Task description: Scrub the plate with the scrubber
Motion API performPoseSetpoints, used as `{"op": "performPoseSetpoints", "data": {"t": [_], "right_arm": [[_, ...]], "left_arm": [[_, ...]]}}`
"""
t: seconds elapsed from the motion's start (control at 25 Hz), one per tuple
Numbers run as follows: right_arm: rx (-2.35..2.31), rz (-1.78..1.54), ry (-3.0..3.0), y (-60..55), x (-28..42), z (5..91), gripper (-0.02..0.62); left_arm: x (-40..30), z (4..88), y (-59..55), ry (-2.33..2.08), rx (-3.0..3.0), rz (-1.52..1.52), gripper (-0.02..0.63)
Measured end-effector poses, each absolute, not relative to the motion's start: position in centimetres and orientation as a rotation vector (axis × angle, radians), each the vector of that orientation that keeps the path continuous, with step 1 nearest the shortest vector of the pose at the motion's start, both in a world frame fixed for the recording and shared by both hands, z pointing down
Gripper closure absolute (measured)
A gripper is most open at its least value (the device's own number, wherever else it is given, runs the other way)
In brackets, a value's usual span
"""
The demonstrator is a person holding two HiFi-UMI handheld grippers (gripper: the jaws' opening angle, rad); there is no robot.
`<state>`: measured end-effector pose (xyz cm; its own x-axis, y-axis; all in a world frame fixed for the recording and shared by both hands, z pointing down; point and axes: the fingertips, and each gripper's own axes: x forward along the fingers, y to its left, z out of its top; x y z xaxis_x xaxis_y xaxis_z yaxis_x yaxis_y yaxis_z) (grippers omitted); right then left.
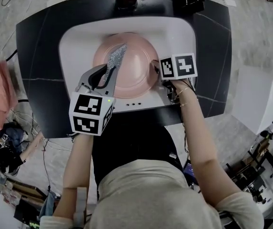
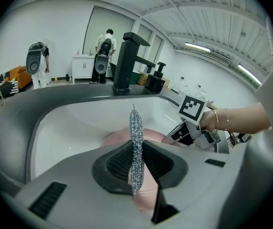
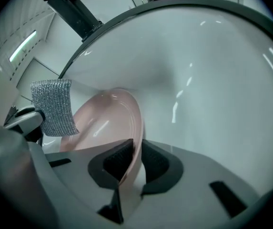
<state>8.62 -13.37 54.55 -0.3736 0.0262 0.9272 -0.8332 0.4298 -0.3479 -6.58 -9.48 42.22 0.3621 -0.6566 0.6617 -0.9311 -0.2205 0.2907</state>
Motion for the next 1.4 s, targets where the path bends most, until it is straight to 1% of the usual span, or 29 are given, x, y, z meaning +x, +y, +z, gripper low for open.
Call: {"op": "performPoseSetpoints", "data": {"t": [0.2, 0.36, 0.96, 1.4], "right_arm": [[0.686, 1.102, -1.789, -13.6, 7.7, 53.9, 0.538], [0.738, 1.168, -1.877, -14.3, 6.9, 52.7, 0.551], [0.809, 1.292, -1.963, -14.6, 6.7, 50.8, 0.543], [0.863, 1.286, -1.98, -14.5, 6.8, 49.7, 0.541]], "left_arm": [[-5.1, 43.6, -9.8, -1.286, 1.999, 0.621, 0.529], [-3.7, 43.9, -9.5, -1.199, 2.075, 0.729, 0.529], [2.4, 45.6, -6.7, -0.808, 2.329, 1.205, 0.529], [4.3, 48.2, -5.1, -0.602, 2.355, 1.294, 0.528]]}}
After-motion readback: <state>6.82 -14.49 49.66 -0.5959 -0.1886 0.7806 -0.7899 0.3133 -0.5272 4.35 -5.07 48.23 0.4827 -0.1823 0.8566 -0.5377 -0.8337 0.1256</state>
